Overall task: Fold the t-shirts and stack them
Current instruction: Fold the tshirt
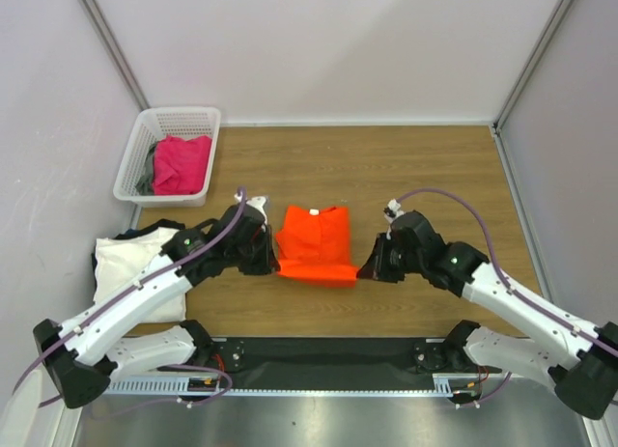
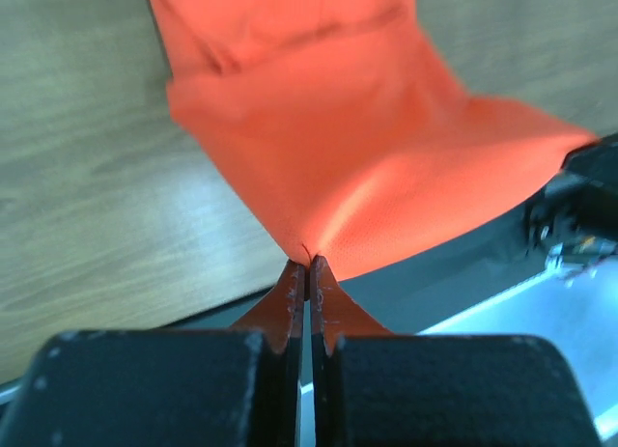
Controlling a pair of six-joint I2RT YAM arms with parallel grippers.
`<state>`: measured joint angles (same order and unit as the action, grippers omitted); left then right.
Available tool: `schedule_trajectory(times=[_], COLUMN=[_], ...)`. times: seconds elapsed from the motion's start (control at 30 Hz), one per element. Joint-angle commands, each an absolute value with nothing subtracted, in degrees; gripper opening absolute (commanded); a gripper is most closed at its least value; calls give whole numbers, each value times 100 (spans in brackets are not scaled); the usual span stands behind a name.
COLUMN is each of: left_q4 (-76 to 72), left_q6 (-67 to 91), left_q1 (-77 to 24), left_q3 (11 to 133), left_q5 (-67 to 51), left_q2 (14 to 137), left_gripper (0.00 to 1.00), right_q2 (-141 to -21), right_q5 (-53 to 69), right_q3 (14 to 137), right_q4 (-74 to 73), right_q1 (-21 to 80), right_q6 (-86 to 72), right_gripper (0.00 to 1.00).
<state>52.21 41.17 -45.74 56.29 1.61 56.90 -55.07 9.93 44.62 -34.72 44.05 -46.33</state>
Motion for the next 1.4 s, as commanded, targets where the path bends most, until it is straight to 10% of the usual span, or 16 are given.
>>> schedule_trajectory(times=[0.0,1.37], left_q4=[5520,3235], left_q6=[4096,3278], left_q1=[-4290,-1670], left_q3=[6195,9000], left_q5=[405,-782], left_q2=[6325,11153], left_gripper=[0,0], right_q2=[-6054,-12550], right_q5=[825,3735], right_q3=[4921,9914], right_q4=[-3657,-1627], right_q1=[4079,1670], right_q6=[-4255,-2311], right_gripper=[0,0])
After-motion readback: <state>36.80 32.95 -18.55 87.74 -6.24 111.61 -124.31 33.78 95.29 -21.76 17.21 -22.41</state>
